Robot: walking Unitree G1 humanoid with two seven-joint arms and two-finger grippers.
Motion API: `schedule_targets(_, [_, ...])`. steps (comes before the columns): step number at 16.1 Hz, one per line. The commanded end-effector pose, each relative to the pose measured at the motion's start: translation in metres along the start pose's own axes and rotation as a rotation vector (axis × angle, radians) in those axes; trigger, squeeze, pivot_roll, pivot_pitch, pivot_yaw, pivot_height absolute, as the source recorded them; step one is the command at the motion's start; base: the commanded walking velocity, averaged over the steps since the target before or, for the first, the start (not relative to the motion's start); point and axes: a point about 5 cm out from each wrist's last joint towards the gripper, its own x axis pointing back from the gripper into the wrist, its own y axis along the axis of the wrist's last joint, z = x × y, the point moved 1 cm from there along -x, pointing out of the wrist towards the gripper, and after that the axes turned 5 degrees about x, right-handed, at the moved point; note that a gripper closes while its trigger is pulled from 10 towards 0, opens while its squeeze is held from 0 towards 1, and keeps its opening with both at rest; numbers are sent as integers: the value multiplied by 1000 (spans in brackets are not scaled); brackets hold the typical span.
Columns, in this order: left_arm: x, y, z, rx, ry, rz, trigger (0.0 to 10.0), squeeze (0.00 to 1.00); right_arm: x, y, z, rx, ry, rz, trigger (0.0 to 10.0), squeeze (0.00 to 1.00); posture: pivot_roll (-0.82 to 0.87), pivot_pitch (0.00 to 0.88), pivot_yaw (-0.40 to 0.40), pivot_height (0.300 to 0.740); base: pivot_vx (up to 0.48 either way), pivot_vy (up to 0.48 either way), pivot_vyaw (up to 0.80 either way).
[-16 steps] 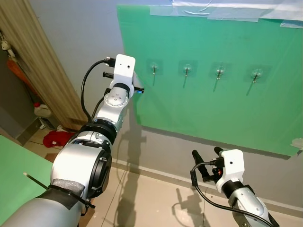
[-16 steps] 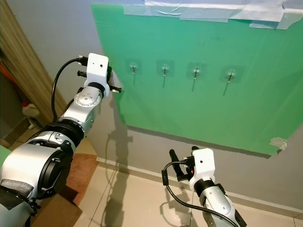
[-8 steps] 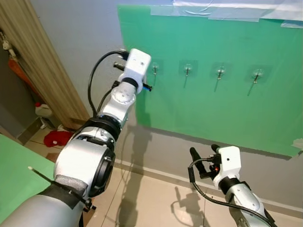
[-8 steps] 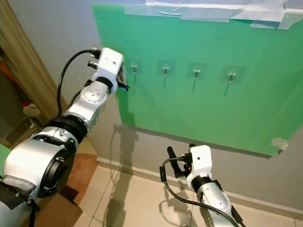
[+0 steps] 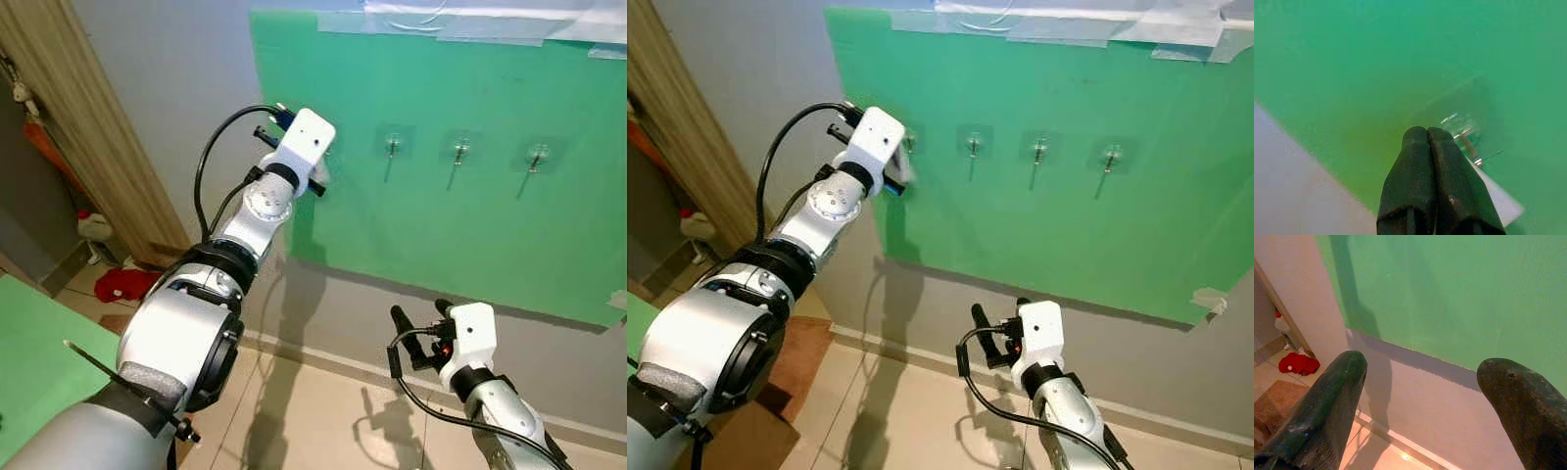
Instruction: Hang keys on a hook
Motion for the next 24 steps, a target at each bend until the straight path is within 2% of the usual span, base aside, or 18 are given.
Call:
schedule_targets(1, [-1, 8, -1, -37, -18, -42, 0, 353, -1, -2, 4, -3, 24, 4, 10000, 0, -179, 0, 117, 722, 0, 0, 0])
schedule_targets(9, [2, 1, -10, -108, -60, -45, 0, 353, 2, -5, 5, -10, 30, 13, 10000, 0, -175, 0, 116, 722, 0, 0, 0])
schedule_targets(10, [4, -2, -13, -165, -70, -49, 0, 353, 2, -5, 5, -12, 29, 14, 10000, 0, -175, 0, 117, 722, 0, 0, 0])
schedule_targets(11, [4, -2, -13, -175, -72, -50, 0, 353, 2, -5, 5, -12, 29, 14, 10000, 0, -175, 0, 117, 722, 0, 0, 0])
schedule_targets(14, [8, -11, -14, -278, -65, -45, 0, 353, 2, -5, 4, -14, 25, 15, 10000, 0, -176, 0, 115, 722, 0, 0, 0])
schedule_targets(18, [8, -12, -8, -280, -19, -40, 0, 353, 2, -5, 3, -12, 27, 18, 10000, 0, -173, 0, 110, 722, 0, 0, 0])
schedule_targets(20, [8, -12, -7, -235, -4, -32, 314, 349, 2, -4, 3, -11, 30, 19, 10000, 0, -173, 0, 108, 722, 0, 0, 0])
schedule_targets(21, [8, -12, -8, -213, -6, -24, 3373, 400, 2, -4, 3, -10, 30, 19, 10000, 0, -173, 0, 107, 722, 0, 0, 0])
schedule_targets(22, [8, -12, -8, -213, -8, -22, 3373, 400, 2, -4, 3, -10, 30, 19, 10000, 0, -173, 0, 107, 722, 0, 0, 0])
schedule_targets(24, [8, -13, -9, -204, -10, -21, 10000, 365, 3, -5, 3, -10, 31, 21, 10000, 0, -172, 0, 105, 722, 0, 0, 0])
